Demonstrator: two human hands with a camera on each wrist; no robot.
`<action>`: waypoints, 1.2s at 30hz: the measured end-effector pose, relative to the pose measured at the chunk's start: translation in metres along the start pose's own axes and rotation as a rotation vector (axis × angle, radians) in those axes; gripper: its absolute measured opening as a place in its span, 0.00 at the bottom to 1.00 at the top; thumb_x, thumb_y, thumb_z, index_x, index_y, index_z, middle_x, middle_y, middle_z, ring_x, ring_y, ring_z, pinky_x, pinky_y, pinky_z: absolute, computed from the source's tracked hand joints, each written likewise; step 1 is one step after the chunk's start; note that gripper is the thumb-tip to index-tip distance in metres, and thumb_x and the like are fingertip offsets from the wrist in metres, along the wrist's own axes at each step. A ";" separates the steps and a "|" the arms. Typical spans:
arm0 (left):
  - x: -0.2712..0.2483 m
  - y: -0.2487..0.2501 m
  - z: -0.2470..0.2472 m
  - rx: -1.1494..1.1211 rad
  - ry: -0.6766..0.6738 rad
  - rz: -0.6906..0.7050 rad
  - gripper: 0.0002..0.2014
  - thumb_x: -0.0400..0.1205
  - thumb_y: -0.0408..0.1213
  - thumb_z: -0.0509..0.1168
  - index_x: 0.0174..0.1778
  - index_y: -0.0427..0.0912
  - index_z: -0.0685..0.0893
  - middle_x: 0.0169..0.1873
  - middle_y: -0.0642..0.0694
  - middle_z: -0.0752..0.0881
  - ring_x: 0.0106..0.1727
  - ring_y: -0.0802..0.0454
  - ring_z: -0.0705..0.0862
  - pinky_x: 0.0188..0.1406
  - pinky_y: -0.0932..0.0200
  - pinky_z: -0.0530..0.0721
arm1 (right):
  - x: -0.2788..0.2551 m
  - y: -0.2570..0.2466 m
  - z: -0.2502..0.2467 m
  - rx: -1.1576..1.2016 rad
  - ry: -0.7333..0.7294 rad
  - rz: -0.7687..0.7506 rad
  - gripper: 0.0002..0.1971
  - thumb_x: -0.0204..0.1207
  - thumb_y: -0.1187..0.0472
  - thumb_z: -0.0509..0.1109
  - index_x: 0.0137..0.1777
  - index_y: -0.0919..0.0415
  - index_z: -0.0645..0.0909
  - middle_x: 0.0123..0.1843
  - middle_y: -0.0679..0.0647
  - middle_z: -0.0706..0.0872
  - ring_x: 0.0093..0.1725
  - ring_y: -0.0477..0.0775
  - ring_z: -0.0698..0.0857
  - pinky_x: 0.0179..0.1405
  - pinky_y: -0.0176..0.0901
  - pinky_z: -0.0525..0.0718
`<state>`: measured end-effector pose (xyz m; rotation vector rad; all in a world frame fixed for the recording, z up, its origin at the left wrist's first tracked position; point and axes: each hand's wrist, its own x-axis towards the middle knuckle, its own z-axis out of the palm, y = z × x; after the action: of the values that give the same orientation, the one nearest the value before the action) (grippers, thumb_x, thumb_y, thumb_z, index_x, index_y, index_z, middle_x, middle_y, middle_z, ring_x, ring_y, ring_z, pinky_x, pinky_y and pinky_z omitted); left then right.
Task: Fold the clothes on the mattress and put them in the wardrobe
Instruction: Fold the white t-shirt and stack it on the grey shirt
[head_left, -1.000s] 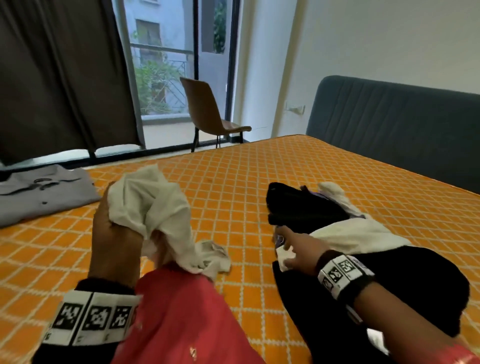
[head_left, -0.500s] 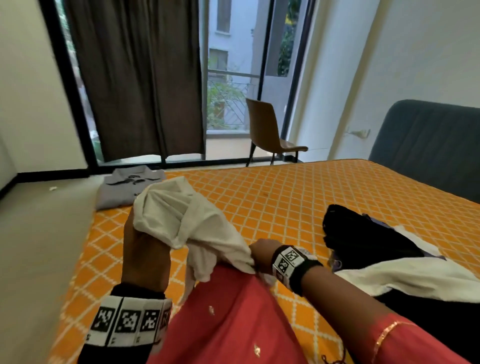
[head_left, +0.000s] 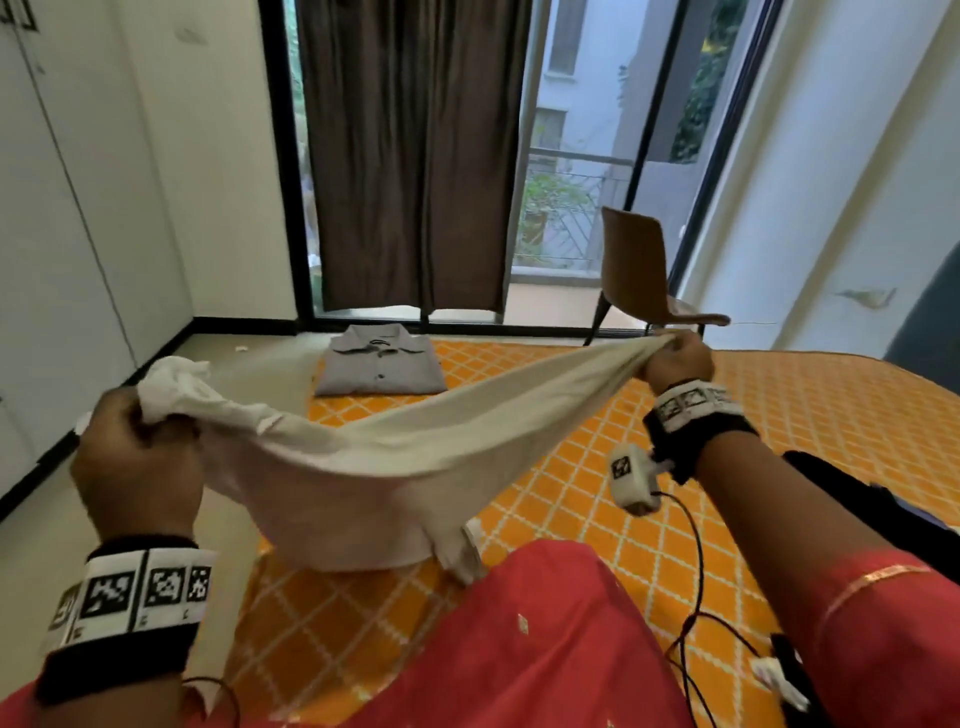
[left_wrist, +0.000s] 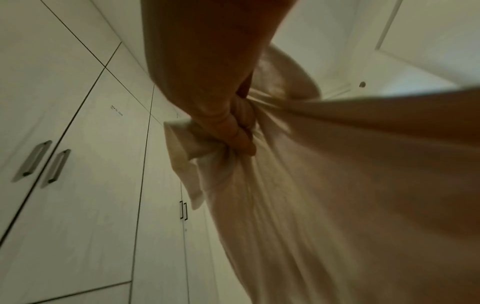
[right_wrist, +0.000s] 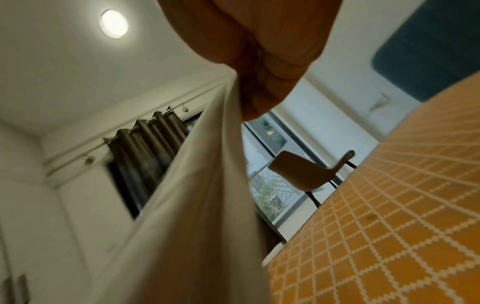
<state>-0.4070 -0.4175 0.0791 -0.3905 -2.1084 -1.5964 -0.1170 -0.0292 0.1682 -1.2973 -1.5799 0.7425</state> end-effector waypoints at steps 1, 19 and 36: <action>-0.001 0.000 -0.002 -0.033 0.017 -0.009 0.15 0.80 0.52 0.64 0.54 0.44 0.81 0.44 0.43 0.86 0.46 0.39 0.83 0.49 0.44 0.83 | 0.009 -0.002 -0.004 0.116 0.071 0.059 0.16 0.72 0.56 0.69 0.57 0.59 0.85 0.56 0.63 0.88 0.58 0.64 0.86 0.57 0.53 0.84; -0.106 0.060 0.074 0.043 -0.863 0.301 0.34 0.74 0.58 0.48 0.66 0.43 0.84 0.61 0.40 0.87 0.60 0.43 0.84 0.50 0.54 0.77 | -0.042 0.050 0.072 -0.470 -0.727 -0.620 0.27 0.71 0.74 0.68 0.67 0.50 0.79 0.75 0.54 0.73 0.75 0.59 0.70 0.75 0.54 0.69; -0.137 0.033 0.093 0.451 -1.310 0.436 0.15 0.79 0.48 0.64 0.62 0.58 0.77 0.56 0.56 0.80 0.61 0.51 0.72 0.47 0.56 0.62 | -0.136 0.076 0.187 -1.089 -0.849 -1.140 0.18 0.83 0.64 0.58 0.73 0.58 0.71 0.63 0.59 0.82 0.60 0.64 0.81 0.63 0.59 0.70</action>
<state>-0.2921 -0.3120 0.0150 -1.9341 -2.7811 -0.5014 -0.2565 -0.1214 -0.0087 -0.3865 -3.1763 -0.4920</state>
